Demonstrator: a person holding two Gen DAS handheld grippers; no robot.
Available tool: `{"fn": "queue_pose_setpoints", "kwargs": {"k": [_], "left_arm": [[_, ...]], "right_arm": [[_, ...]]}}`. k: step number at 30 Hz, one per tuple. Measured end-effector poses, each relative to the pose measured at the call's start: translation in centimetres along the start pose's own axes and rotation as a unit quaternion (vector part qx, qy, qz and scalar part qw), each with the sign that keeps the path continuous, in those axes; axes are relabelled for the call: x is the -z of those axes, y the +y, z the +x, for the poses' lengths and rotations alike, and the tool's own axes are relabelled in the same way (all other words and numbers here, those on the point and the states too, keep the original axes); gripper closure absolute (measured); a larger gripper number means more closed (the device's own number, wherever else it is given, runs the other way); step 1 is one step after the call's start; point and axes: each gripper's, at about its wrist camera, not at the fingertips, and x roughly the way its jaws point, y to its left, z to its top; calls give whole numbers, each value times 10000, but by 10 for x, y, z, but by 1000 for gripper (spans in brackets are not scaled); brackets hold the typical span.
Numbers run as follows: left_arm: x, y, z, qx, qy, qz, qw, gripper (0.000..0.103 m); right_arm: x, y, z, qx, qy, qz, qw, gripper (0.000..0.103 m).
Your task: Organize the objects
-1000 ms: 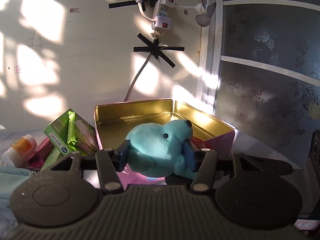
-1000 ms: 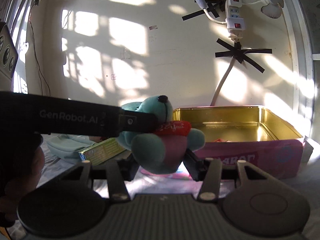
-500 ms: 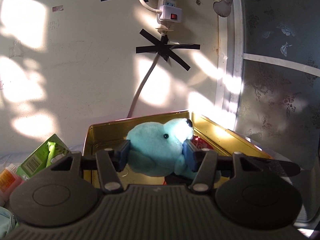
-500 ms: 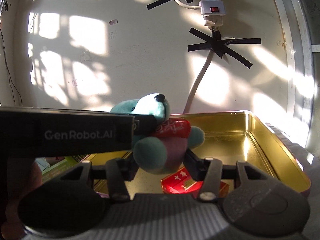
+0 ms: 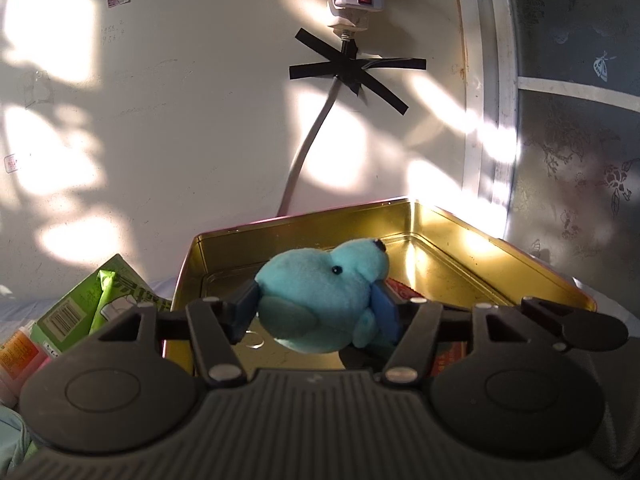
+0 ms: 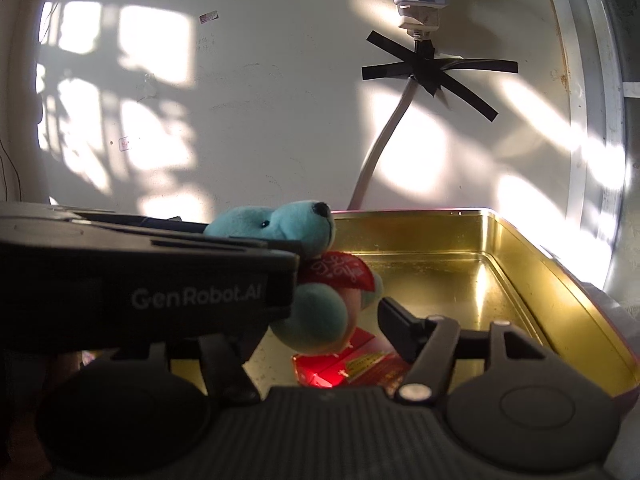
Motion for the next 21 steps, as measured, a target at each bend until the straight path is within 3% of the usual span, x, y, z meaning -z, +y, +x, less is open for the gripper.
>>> {"fn": "queue_pose_setpoints", "kwargs": {"k": [4,6,15,21], "left_arm": [[1,0,-2,-225,1,100,9997,38],[2,3,-3,-318,11,96,9994,32],[8,28,-31,-504,70,-84,9987,31],[20,67,-65,-734,37,-286,9969,27]], "right_arm": [[1,2,-3,137,-152,-71,9998,25],[2,2,-6,180,-224,-93,9995,20],[5,6,-28,115,-606,-38,9981,19],[4,26,-45,112,-728,-279,9969,19]]}}
